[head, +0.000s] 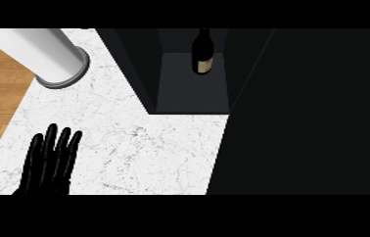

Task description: Pick up the wine, place it into the cabinet and close the cabinet

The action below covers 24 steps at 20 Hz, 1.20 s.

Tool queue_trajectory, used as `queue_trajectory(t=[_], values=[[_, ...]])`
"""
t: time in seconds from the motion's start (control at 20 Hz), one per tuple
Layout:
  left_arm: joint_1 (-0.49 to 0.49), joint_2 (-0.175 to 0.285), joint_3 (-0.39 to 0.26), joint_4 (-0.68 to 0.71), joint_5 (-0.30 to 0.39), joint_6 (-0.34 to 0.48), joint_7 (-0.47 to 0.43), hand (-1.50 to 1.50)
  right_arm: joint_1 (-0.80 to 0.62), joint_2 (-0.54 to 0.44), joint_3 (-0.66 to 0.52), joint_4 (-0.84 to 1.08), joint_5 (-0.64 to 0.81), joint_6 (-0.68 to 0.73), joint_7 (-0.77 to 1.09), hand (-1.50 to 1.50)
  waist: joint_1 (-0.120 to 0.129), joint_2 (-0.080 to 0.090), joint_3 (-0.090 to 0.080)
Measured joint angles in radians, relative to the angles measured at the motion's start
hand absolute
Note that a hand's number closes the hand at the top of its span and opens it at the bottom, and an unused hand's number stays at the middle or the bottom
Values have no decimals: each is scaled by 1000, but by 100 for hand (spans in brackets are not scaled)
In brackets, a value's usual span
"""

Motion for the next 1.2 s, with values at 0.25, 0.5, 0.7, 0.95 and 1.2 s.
queue_trajectory(t=[0.25,0.5,0.7,0.95,1.2], values=[[31,31,108,0,65,-62,-1,-150,-16,0,135,4,6,19,18,150,1,-1,0],[90,70,209,-25,125,-126,10,-150,-33,0,292,13,60,-47,7,150,1,-3,0],[116,105,290,-19,165,-183,26,-150,-68,-14,377,23,132,-140,15,150,1,-4,-1],[147,136,370,-5,213,-254,42,-150,-97,-29,434,46,181,-270,2,150,2,-6,-2],[136,163,431,22,250,-314,73,-150,-175,-71,476,59,236,-389,0,150,2,-6,-3]])
